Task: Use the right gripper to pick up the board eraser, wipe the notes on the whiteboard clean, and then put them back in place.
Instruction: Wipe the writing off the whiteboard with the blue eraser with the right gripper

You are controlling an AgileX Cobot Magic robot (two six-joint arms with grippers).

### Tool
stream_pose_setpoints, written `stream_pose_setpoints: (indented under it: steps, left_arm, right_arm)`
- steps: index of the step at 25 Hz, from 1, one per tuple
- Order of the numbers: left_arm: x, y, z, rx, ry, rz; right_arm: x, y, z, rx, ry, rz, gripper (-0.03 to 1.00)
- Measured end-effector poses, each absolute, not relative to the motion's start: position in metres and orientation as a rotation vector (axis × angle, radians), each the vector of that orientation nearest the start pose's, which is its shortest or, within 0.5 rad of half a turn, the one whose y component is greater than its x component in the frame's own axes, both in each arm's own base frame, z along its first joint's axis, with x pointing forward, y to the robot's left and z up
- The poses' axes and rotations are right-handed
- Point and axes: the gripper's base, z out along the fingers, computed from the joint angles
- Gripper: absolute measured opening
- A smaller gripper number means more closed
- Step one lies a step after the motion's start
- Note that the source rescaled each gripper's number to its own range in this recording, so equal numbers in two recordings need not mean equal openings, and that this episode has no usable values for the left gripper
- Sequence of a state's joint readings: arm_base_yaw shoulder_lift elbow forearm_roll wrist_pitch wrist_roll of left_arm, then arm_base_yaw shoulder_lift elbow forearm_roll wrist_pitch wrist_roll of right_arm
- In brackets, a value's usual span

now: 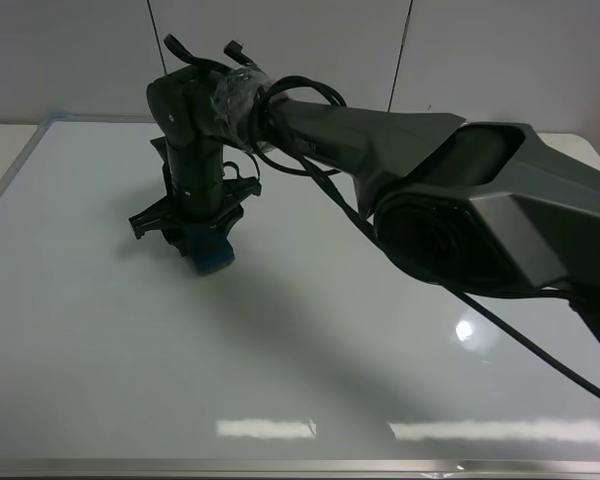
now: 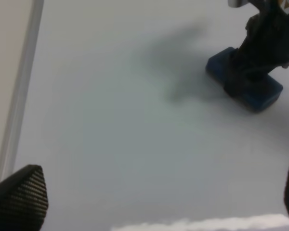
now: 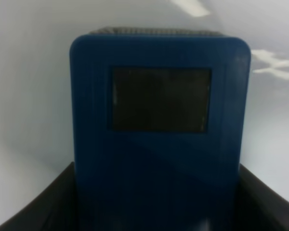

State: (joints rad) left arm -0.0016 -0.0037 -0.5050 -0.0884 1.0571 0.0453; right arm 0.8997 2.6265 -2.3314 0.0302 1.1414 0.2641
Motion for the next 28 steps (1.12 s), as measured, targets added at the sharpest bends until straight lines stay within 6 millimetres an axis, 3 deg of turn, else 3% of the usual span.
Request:
stream_pose_setpoints:
  steps: [7, 14, 19, 28]
  left_arm:
    - [-0.006, -0.007, 0.279, 0.052, 2.029, -0.078]
    - [-0.006, -0.007, 0.279, 0.052, 2.029, -0.078]
    - [-0.006, -0.007, 0.279, 0.052, 2.029, -0.078]
    - [-0.006, -0.007, 0.279, 0.052, 2.029, -0.078]
  right_arm:
    - [0.321, 0.445, 0.111, -0.911, 2.765, 0.307, 0.00]
    - [0.323, 0.446, 0.110, -0.904, 2.778, 0.278, 0.00]
    - [0.337, 0.434, 0.109, -0.849, 2.785, 0.238, 0.00]
    - [0.389, 0.389, 0.110, -0.681, 2.813, 0.190, 0.00]
